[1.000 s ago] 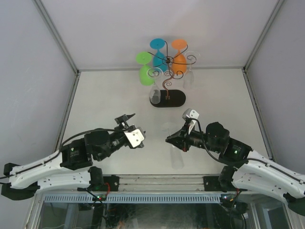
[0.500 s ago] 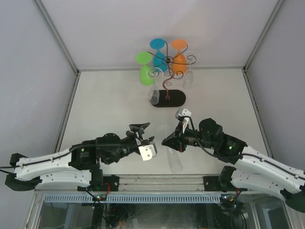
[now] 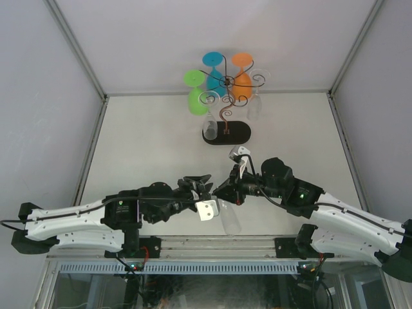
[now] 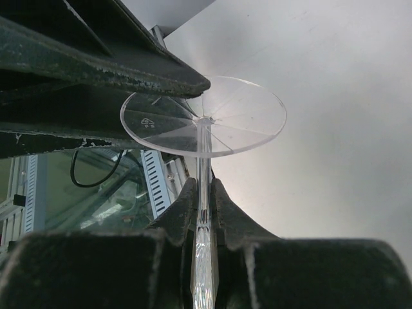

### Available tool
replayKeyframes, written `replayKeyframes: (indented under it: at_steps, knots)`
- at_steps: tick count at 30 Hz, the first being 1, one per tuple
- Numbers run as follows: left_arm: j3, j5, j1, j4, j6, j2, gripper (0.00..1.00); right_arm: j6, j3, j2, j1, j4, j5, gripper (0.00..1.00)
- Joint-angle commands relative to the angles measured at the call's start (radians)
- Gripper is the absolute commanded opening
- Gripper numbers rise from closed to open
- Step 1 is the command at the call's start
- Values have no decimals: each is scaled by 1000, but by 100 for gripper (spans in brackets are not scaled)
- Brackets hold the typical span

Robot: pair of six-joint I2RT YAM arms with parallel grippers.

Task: Place the wine glass upside down on the wine glass rack
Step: Turn the wine glass upside down at the wine rack.

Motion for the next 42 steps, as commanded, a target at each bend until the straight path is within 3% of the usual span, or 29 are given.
replayKeyframes:
  at_steps: [1,8,18,21,31,42]
  knots:
    - [72,-2,-6,42,8,-2,29,22,43,2,7,59,-7,0]
    - [72,-6,-7,27,9,-2,1,23,43,-4,8,63,2,0]
    - [56,-28,-7,27,20,-13,0,-13,42,-66,12,-24,84,37]
    - [56,-28,-7,27,24,-10,0,-27,41,-83,13,-66,110,41]
    - [55,-51,-7,29,25,-8,0,-42,41,-46,36,-64,138,36]
    - [43,-77,-7,40,20,-23,0,-99,41,27,173,58,344,21]
